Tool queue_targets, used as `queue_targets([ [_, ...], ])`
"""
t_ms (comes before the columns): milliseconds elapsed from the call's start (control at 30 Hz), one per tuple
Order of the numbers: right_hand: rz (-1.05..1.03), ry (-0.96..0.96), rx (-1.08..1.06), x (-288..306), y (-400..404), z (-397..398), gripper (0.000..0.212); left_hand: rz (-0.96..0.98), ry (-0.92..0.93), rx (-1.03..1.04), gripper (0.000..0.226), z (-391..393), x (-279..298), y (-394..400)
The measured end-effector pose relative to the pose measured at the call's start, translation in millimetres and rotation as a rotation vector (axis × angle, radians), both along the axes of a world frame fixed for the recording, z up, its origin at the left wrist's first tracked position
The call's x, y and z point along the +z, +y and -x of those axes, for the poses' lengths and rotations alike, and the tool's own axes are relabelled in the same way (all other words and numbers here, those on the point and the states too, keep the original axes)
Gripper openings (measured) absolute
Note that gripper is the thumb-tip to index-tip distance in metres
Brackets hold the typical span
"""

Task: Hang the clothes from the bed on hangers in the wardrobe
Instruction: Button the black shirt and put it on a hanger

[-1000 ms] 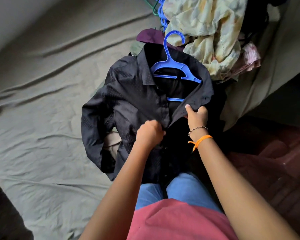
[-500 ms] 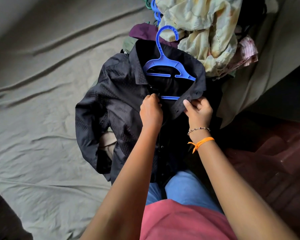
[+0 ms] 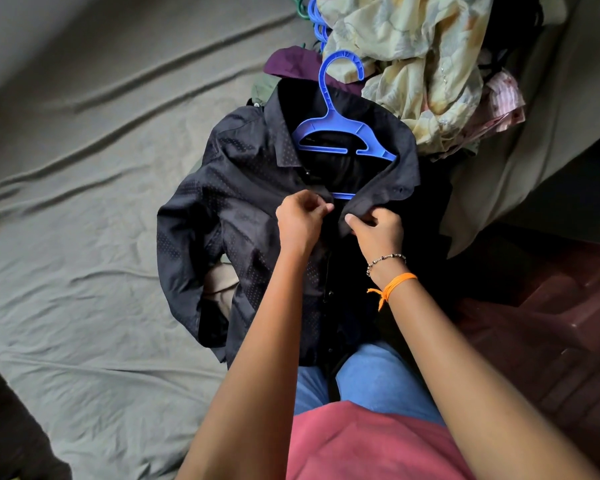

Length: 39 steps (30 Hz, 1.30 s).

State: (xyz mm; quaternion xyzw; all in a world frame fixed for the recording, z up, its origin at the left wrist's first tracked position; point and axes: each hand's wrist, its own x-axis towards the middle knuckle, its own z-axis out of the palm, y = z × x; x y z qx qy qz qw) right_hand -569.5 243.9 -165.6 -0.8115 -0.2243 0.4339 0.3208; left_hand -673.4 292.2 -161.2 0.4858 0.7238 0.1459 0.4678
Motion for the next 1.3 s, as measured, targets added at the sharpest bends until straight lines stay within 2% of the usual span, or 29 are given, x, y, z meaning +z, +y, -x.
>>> queue_targets([
  [67,-0.035,-0.026,0.012,2.7,3.9,4.9,0.014,0.019,-0.183,0.076,0.009,4.5,6.1,-4.4],
  [167,-0.094,0.104,-0.095,8.6,7.8,11.7,0.026,0.031,-0.407,0.169,0.004,7.6,16.5,-9.7],
  [267,-0.129,0.163,-0.144,11.0,9.0,15.2,0.022,0.066,-0.477,0.202,0.003,8.9,24.6,-9.9],
  [367,-0.134,0.006,-0.108,15.2,7.2,16.7,0.021,0.034,-0.371,0.17,0.008,11.5,25.7,-9.1],
  [467,-0.184,-0.074,-0.084,20.9,4.8,18.6,0.021,-0.066,-0.132,0.068,0.008,11.9,27.8,-7.1],
  [533,-0.204,-0.137,-0.023,23.6,4.0,22.0,0.022,-0.117,-0.035,0.008,0.007,11.5,33.0,-7.1],
  [667,-0.243,-0.176,0.04,23.5,4.5,28.5,0.02,-0.19,0.093,-0.056,0.008,7.3,41.8,-6.6],
  [800,-0.22,-0.166,0.014,19.7,4.6,27.6,0.014,-0.118,-0.015,-0.024,0.008,6.2,41.3,-4.6],
  [933,-0.187,-0.069,-0.009,18.5,4.4,25.3,0.012,-0.054,-0.104,0.012,0.007,7.3,36.6,-3.7],
  [1033,-0.211,0.132,-0.103,23.8,4.2,21.3,0.028,0.047,-0.339,0.138,0.008,10.7,33.0,-2.7],
  [1100,-0.218,0.215,-0.098,26.9,3.9,18.0,0.026,0.127,-0.48,0.194,0.008,11.7,34.1,-3.3],
  [1300,-0.16,0.129,-0.06,24.1,6.3,15.5,0.018,0.283,-0.632,0.133,0.01,21.0,36.0,-0.3],
])
